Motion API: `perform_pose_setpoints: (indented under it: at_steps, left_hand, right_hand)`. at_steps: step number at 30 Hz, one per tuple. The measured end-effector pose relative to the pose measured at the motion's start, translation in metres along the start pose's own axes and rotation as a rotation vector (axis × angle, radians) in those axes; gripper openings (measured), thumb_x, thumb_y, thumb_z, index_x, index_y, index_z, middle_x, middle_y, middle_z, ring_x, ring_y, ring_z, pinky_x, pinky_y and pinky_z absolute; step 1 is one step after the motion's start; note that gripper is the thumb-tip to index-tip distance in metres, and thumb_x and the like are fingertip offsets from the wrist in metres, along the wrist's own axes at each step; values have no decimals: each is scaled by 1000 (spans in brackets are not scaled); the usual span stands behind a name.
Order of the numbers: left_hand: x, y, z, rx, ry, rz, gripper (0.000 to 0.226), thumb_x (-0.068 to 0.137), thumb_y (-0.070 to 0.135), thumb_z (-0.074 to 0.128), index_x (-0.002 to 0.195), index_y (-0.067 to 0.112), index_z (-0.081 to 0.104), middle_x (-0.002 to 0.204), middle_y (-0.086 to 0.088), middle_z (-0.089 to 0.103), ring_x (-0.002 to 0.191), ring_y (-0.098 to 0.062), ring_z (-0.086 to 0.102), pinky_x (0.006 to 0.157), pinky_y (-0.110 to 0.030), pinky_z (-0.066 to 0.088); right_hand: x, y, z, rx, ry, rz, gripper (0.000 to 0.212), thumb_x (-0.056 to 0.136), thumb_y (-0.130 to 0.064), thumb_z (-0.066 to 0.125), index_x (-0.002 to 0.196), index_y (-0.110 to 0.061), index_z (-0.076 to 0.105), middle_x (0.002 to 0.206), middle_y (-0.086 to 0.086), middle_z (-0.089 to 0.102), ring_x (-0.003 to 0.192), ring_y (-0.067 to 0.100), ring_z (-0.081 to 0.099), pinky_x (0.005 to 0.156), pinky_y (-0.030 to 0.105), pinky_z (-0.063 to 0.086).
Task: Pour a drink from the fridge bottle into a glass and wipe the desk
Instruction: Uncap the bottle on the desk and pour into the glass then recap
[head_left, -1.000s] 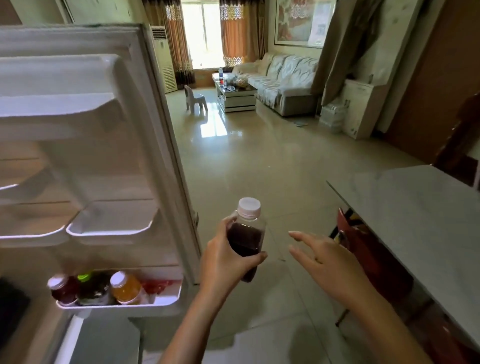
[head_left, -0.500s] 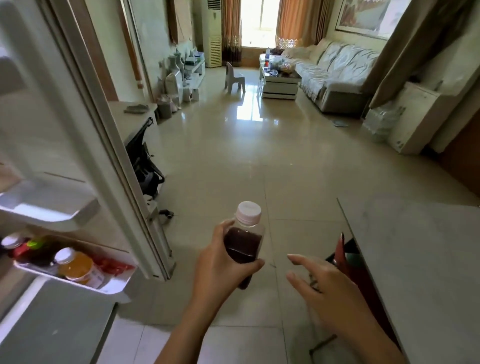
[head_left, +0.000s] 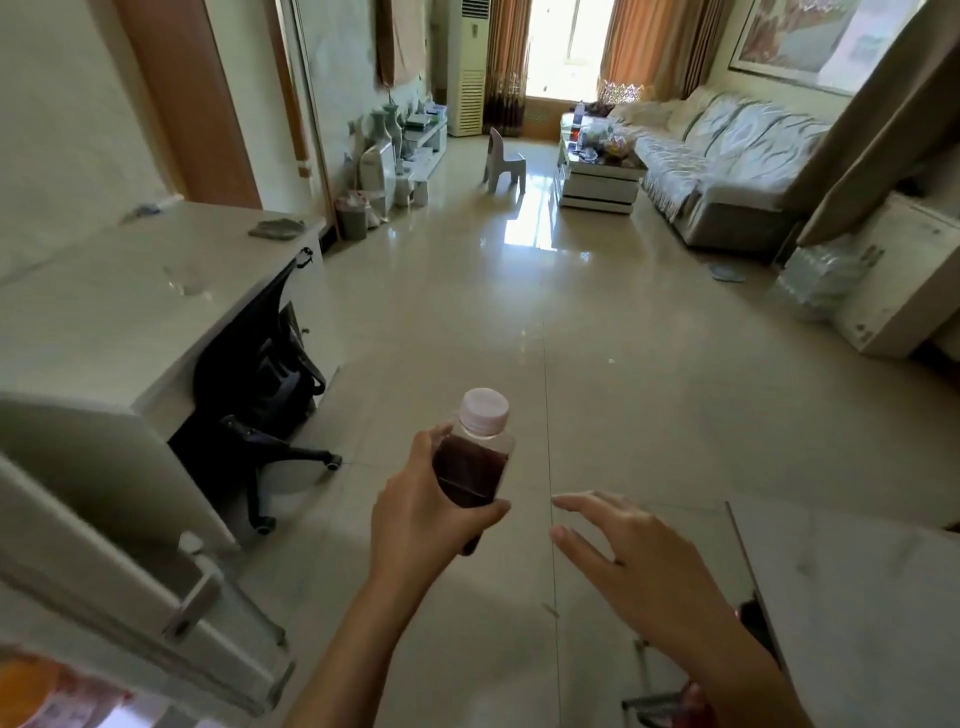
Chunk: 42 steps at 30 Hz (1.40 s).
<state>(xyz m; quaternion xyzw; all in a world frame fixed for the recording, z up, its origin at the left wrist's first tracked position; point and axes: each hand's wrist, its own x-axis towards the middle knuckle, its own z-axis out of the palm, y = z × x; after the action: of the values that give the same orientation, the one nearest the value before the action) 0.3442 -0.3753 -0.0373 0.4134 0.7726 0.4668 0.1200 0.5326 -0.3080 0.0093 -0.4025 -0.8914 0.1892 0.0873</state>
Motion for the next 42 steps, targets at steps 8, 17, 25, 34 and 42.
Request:
perform_pose_setpoints:
  at_steps: [8, 17, 25, 34, 42]
  left_hand:
    - [117, -14, 9, -5, 58, -46, 90, 51, 47, 85, 127, 35, 39, 99, 22, 56, 91, -6, 58, 79, -30, 51]
    - [249, -68, 16, 63, 236, -172, 88, 53, 46, 85, 126, 38, 37, 101, 22, 53, 89, -4, 54, 74, -19, 42]
    - [360, -112, -8, 93, 461, -316, 88, 53, 46, 85, 125, 46, 35, 105, 25, 52, 93, -3, 55, 80, -24, 47]
    - [472, -190, -59, 132, 623, -440, 88, 54, 46, 85, 126, 45, 35, 99, 33, 47, 90, -1, 52, 73, -17, 42]
    - [593, -258, -110, 244, 630, -514, 88, 50, 56, 79, 126, 40, 38, 112, 21, 55, 102, -10, 57, 84, -34, 52]
  right_hand:
    - [142, -2, -10, -5, -64, -91, 38, 90, -57, 37, 123, -44, 49, 126, -24, 51, 109, -2, 48, 90, 22, 41]
    - [331, -11, 10, -4, -163, -366, 36, 89, -57, 40, 120, -42, 53, 120, -27, 55, 112, -3, 47, 90, 26, 39]
    - [506, -57, 26, -2, -271, -623, 41, 88, -61, 34, 119, -41, 53, 121, -26, 55, 113, -3, 46, 91, 24, 37]
    - [656, -141, 64, -45, -396, -805, 37, 91, -55, 37, 125, -43, 48, 128, -28, 49, 114, -4, 43, 91, 21, 33]
    - [788, -226, 94, -74, -404, -926, 41, 91, -56, 35, 128, -40, 45, 131, -25, 47, 118, -4, 41, 94, 21, 32]
